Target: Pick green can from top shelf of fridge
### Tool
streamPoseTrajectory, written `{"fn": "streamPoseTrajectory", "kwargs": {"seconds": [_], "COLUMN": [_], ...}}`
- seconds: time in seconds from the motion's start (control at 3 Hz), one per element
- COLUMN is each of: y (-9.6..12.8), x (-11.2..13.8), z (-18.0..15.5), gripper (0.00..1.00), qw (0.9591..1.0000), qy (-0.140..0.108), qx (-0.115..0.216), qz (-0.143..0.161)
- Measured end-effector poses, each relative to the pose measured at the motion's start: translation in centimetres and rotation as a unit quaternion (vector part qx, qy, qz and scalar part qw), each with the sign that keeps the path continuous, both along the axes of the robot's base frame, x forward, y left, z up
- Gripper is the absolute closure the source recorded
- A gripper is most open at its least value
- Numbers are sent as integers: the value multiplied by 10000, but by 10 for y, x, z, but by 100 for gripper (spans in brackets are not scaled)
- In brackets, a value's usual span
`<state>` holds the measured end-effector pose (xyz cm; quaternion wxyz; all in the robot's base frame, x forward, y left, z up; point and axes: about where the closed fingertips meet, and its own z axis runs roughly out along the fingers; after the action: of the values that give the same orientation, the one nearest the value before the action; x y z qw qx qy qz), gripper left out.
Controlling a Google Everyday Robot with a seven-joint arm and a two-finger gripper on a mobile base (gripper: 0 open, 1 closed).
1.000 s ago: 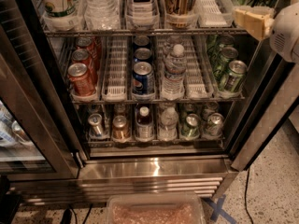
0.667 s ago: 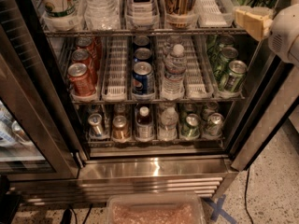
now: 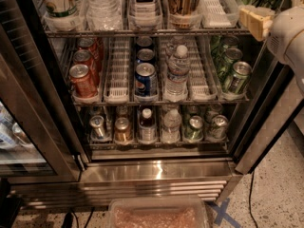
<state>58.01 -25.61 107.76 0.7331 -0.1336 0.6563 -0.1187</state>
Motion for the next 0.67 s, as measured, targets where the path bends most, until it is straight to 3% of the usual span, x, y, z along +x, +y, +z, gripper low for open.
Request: {"fn": "streamPoseTrajectory", "kwargs": {"seconds": [0.67], "y": [-7], "x": [14], "z": [-2], "gripper": [28], "qw": [9995], "qy": [22], "qx": [250], "qz": [-173]}}
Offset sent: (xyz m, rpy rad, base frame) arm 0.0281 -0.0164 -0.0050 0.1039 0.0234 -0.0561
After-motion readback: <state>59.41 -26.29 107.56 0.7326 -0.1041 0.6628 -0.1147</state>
